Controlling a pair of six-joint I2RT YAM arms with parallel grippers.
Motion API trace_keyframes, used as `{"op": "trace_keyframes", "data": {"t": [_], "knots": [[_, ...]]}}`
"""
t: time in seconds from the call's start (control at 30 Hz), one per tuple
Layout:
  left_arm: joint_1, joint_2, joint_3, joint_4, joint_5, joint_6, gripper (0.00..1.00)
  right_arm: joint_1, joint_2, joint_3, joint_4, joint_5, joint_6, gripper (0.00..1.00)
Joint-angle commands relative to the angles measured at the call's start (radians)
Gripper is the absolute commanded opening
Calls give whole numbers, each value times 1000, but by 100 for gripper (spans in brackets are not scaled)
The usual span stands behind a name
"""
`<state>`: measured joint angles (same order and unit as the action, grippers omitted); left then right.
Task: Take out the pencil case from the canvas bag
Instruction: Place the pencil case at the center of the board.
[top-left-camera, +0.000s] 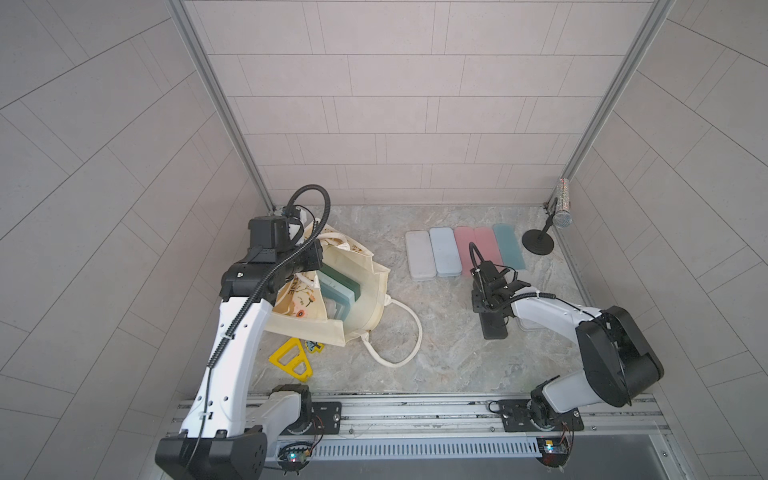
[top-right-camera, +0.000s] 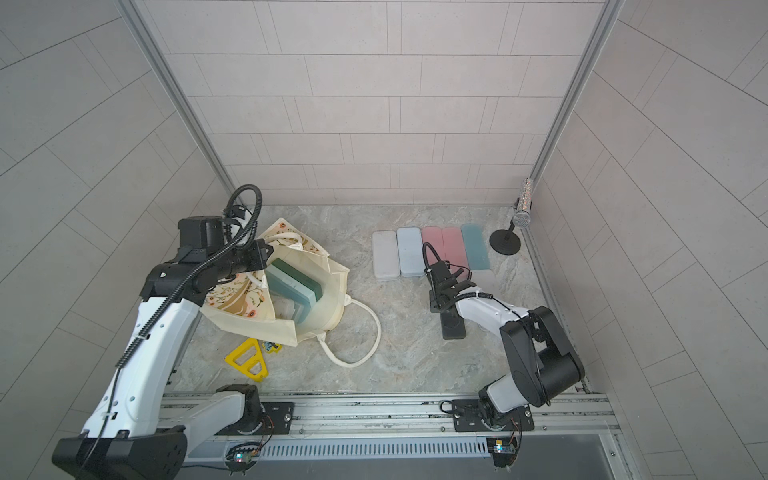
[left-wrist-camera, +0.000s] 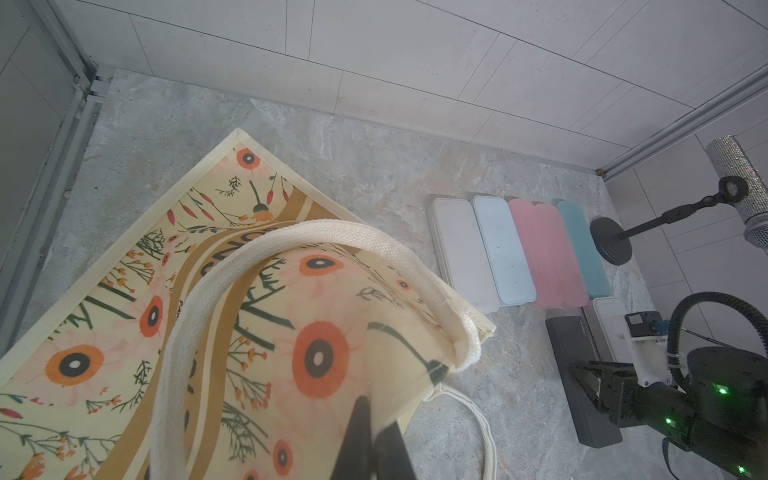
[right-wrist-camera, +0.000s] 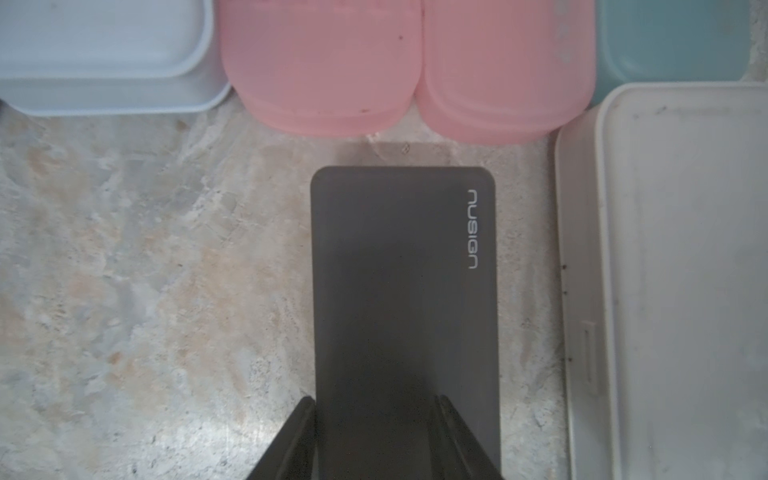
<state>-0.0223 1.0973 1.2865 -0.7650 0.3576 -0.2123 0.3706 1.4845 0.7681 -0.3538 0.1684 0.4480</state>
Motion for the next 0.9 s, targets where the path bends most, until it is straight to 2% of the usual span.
{"op": "trace_keyframes", "data": {"t": [0.0,0.17,0.3,0.43,0.57,0.67,0.87], "knots": [[-7,-15,50,67,48,-13,0,-22,14,-30,-94,-16,-6,47],[-9,-14,51,67,49,-14,0,-66,-4,-36,-96,-21,9,48],[-11,-16,52,66,49,-14,0,-79,-33,-31,-97,-20,5,54],[-15,-16,53,67,64,-10,0,-44,-109,-28,-117,-11,-8,63],[-69,-4,54,79,72,14,0,21,-185,-56,-146,-24,36,63],[-109,7,49,96,60,20,0,85,-223,-86,-175,-10,94,59],[-128,40,53,118,53,4,0,213,-289,-141,-179,-64,201,35]]}}
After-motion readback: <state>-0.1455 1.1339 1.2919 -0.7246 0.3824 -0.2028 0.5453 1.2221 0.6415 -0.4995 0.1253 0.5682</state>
